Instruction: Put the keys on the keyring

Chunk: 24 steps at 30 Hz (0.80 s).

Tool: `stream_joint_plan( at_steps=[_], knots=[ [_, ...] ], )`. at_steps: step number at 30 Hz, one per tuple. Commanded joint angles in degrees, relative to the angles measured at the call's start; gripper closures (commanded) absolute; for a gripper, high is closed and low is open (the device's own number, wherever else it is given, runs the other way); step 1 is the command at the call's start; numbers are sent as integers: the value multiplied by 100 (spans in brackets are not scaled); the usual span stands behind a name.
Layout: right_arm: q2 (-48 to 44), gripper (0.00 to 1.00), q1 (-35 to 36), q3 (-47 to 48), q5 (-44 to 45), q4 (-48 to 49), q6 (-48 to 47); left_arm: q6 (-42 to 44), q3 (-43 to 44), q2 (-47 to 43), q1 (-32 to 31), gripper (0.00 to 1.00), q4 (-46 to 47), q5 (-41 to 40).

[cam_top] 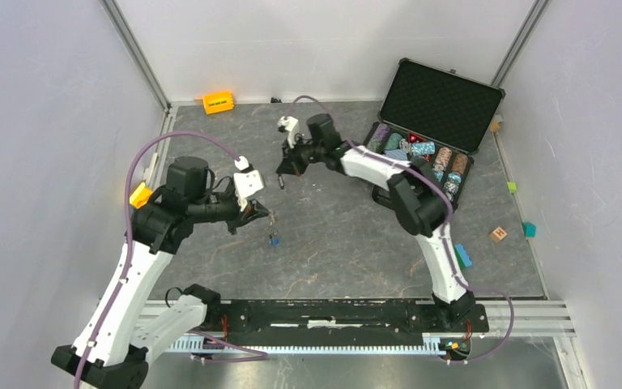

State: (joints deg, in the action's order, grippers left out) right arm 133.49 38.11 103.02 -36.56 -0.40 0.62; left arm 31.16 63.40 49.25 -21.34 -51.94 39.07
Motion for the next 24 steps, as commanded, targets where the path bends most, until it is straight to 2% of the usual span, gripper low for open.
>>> stream_joint_plan(
  at_steps=[1,8,11,14,17,19,22,24],
  knots=[
    [-1545,100,-451,-1174,-1136,107,-722,-234,321,144,6,98,436,-141],
    [-3430,100,-942,-2538,-2296,-954,-2293,-35,565,738,-11,98,567,44],
    [-4189,100,-980,-3116,-2600,-883,-2537,-164,568,929,-56,98,935,245],
    [-4823,100,-981,-3688,-2823,-164,-2152,-384,460,1125,-192,98,1364,406],
    [-5115,100,-981,-3912,-3095,89,-1883,-529,454,1332,-371,98,1669,444],
    [-5306,100,-985,-4165,-3148,636,-1512,-642,504,1462,-479,98,1827,440],
    [-5574,100,-981,-4581,-3274,1820,-453,-914,498,1570,-567,98,2139,520],
    [-5743,100,-978,-4944,-3357,2982,650,-1034,425,1582,-660,98,2273,634]
  ],
)
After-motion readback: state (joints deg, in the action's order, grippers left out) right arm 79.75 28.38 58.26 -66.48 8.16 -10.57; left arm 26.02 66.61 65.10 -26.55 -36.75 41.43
